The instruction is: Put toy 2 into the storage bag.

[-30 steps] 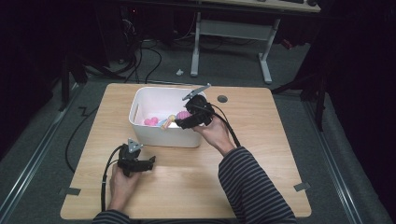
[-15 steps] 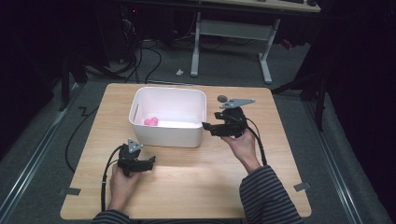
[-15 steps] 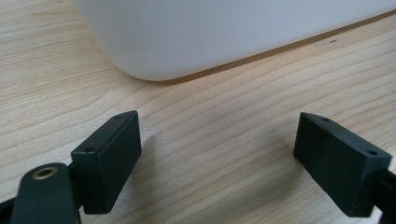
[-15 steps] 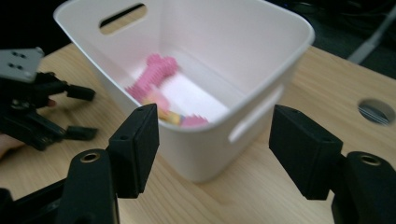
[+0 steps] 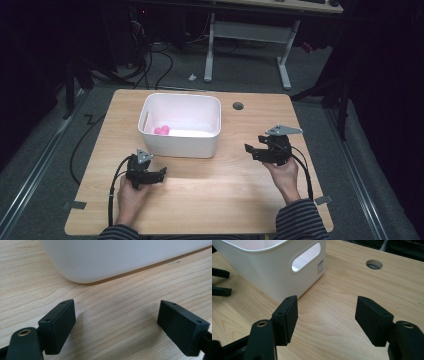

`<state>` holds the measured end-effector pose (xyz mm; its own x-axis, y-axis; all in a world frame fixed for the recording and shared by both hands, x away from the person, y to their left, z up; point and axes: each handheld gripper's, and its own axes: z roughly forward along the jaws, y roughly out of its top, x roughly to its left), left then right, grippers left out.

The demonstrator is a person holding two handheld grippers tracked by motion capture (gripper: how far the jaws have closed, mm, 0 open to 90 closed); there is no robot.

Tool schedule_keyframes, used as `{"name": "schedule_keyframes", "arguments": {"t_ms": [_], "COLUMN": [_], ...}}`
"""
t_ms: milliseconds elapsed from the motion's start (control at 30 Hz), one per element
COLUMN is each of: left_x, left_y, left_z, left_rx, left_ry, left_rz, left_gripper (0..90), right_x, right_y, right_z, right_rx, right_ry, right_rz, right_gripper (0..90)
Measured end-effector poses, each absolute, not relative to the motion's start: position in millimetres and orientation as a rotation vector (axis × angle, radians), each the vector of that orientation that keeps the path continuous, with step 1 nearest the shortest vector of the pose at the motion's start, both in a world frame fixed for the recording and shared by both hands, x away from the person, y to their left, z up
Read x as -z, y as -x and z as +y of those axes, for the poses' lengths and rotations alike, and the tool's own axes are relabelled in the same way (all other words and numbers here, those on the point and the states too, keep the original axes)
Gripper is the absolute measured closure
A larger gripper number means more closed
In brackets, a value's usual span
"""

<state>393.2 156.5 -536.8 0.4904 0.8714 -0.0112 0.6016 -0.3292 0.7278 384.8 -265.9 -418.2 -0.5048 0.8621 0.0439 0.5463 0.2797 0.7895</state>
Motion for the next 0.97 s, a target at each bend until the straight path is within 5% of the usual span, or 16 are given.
{"name": "schedule_keyframes", "arguments": {"t_ms": [533,967], "left_x": [536.7,536.7], "left_y": [-393.1,-392.9], "left_z": [156.5,156.3], "left_rx": [-0.508,-0.509], "left_ry": [-2.056,-2.056], "left_rz": [1.208,1.209], "left_gripper": [15.3,15.3], "right_x": [513.9,530.4], "right_y": [-377.7,-376.6], "right_z": [-307.2,-309.6], "right_rx": [-0.912,-0.857], "right_ry": [-1.474,-1.472], "right_rz": [2.066,2.047], "right_gripper": [36.6,32.4]}}
